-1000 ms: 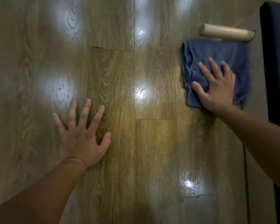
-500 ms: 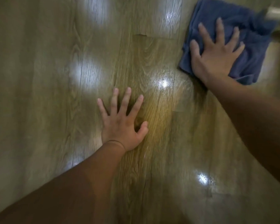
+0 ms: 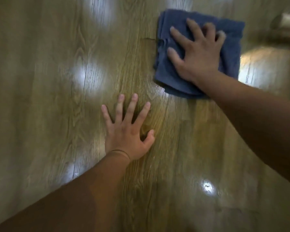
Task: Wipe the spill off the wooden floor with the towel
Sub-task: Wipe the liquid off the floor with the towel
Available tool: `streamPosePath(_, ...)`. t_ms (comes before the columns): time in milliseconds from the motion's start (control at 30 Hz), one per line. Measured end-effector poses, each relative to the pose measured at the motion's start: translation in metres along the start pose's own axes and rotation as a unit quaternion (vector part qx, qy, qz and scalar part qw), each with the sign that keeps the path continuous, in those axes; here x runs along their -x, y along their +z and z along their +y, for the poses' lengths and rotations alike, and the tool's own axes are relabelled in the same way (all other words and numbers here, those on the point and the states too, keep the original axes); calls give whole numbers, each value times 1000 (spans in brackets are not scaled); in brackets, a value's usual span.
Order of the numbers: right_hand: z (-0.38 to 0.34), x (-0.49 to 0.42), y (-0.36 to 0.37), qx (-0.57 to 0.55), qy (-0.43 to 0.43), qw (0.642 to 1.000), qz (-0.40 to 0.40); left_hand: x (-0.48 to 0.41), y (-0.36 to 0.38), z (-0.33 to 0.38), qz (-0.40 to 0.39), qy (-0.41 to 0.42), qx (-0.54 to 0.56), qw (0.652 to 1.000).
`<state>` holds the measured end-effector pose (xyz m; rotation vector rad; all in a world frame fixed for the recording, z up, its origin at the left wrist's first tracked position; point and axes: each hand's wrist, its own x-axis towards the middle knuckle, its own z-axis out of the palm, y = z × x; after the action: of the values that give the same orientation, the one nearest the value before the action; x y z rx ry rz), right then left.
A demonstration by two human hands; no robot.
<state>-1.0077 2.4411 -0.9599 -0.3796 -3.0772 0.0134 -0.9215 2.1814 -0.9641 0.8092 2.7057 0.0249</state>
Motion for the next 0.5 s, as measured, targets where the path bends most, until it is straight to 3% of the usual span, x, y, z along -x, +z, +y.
streamPosePath(100, -16, -9, 1, -12, 42, 999, 0, 1, -1, 1, -7, -6, -2, 1000)
streamPosePath(300, -22, 144, -3, -85, -63, 994, 28, 1, -3, 1, -7, -9, -2, 1000)
streamPosePath(500, 12, 62, 2, -19, -178, 984, -13, 0, -4, 1, -7, -4, 1, 1000)
